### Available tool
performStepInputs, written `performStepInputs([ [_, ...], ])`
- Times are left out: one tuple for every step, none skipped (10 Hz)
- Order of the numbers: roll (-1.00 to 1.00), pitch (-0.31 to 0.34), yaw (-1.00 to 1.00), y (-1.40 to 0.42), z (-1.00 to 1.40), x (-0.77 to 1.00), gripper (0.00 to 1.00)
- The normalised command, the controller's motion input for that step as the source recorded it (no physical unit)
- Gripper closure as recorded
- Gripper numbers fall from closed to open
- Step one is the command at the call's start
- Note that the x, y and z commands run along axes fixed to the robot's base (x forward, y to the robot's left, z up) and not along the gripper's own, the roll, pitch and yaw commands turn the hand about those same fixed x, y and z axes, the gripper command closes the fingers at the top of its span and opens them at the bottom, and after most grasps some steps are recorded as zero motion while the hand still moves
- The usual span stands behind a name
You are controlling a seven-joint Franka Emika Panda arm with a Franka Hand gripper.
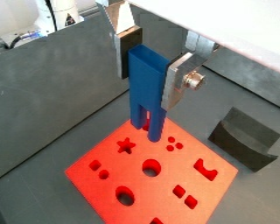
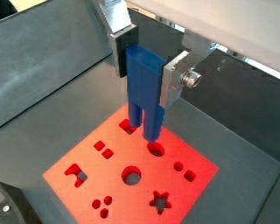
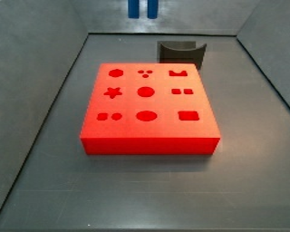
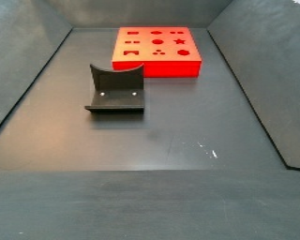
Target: Insert the square-circle object.
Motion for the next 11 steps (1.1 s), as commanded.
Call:
performStepInputs([
  [0.00, -0.190, -0.11, -0.25, -0.53, -0.02, 1.00],
  [-0.18, -0.227, -0.03, -0.23, -0.58, 0.00, 1.00],
  [-0.22, -0.217, 0.00, -0.27, -0.50, 0.00, 1.00],
  [-0.12, -0.216, 0.12, -0.19, -0.59, -0.05, 1.00],
  [0.01, -0.114, 0.17, -0.15, -0.73, -0.08, 1.00],
  [0.00, -0.100, 0.23, -0.11, -0.86, -0.16, 1.00],
  [0.00, -0.141, 0.33, -0.15, -0.87, -0.16, 1.00],
  [-0.01, -0.223, 0.35, -0.16, -0.72, -0.12, 1.00],
  [0.00, -0.239, 0.29, -0.07, -0.63, -0.16, 1.00],
  [0.00, -0.209, 0.22, -0.04, -0.57, -0.18, 1.00],
  [0.03, -0.134, 0.08, 0.00, -0.59, -0.21, 1.00],
])
